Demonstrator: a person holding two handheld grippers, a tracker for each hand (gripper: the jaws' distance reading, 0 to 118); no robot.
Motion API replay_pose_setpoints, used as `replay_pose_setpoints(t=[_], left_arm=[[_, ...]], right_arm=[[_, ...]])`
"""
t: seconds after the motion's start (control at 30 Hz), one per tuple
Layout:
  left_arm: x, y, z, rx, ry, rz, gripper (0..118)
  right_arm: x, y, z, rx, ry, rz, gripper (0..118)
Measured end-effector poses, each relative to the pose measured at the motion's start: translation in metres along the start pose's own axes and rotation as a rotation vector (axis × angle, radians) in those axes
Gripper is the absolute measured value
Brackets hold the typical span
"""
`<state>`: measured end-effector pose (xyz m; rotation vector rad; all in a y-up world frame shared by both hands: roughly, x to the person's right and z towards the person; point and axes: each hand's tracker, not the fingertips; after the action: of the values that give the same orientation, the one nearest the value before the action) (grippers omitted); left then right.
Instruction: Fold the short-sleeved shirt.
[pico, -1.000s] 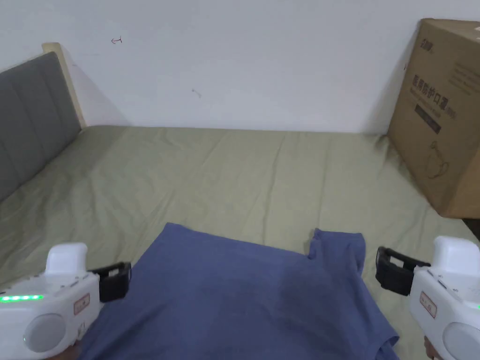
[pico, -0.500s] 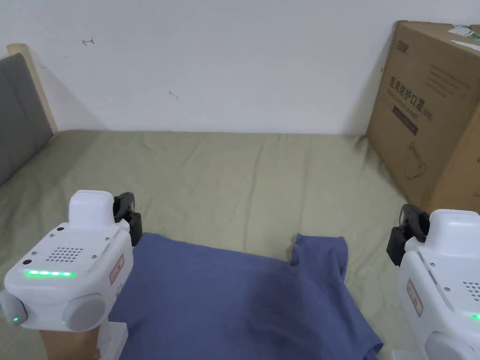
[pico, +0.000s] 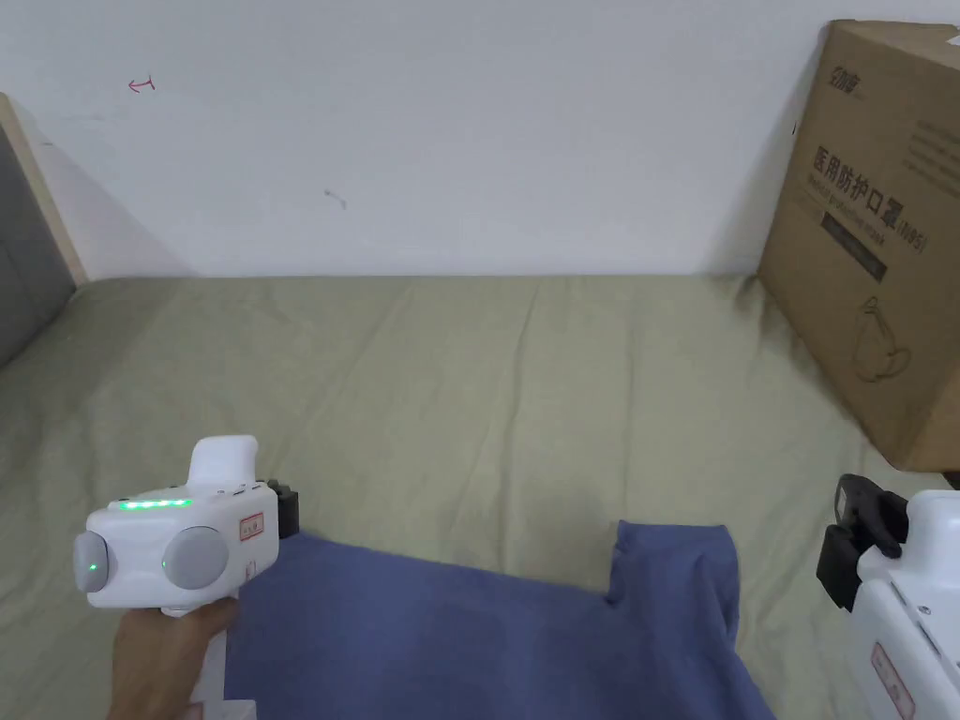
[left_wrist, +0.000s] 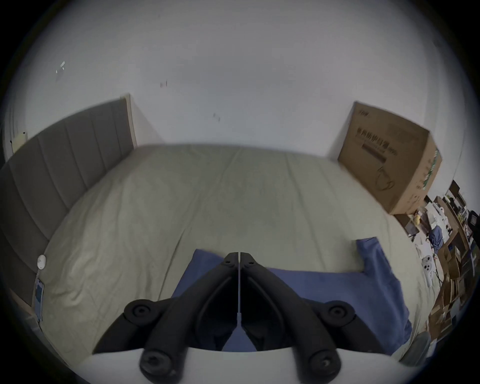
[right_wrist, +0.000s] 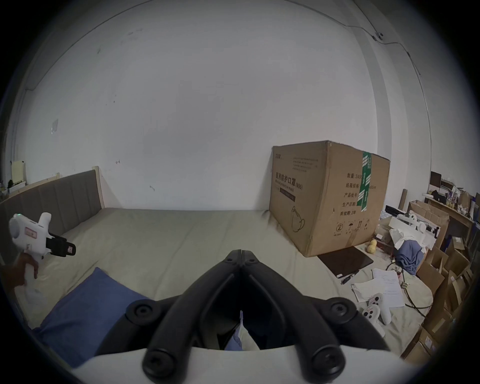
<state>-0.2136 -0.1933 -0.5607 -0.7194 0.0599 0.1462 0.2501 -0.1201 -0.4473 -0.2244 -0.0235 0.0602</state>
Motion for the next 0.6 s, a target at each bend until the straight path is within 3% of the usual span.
replay_pose_setpoints(t=[0.07, 0.13, 0.17, 0.2, 0.37, 0.53, 0.57, 0.6], left_arm=[[-0.015, 0.007, -0.034, -0.091, 0.003, 0.031, 14], [-0.025, 0.009, -0.063, -0.169, 0.036, 0.031, 73], [-0.029, 0.008, -0.079, -0.209, 0.064, 0.014, 91], [-0.034, 0.007, -0.090, -0.215, 0.085, 0.001, 96], [-0.044, -0.002, -0.148, -0.283, 0.132, -0.056, 96], [-0.042, -0.019, -0.184, -0.389, 0.109, -0.086, 83], [-0.041, -0.018, -0.180, -0.356, 0.134, -0.069, 77], [-0.042, -0.015, -0.175, -0.334, 0.115, -0.049, 55]], right_arm=[[0.000, -0.006, -0.015, -0.022, -0.008, 0.010, 0], [-0.002, -0.012, -0.031, -0.040, -0.008, 0.009, 0], [-0.003, -0.016, -0.037, -0.050, -0.009, 0.010, 0], [-0.004, -0.019, -0.042, -0.061, -0.010, 0.013, 0], [-0.007, -0.040, -0.061, -0.116, -0.018, 0.026, 0], [-0.006, -0.056, -0.072, -0.173, -0.025, 0.039, 0], [-0.004, -0.057, -0.072, -0.188, -0.026, 0.039, 0], [-0.003, -0.058, -0.072, -0.201, -0.026, 0.038, 0]])
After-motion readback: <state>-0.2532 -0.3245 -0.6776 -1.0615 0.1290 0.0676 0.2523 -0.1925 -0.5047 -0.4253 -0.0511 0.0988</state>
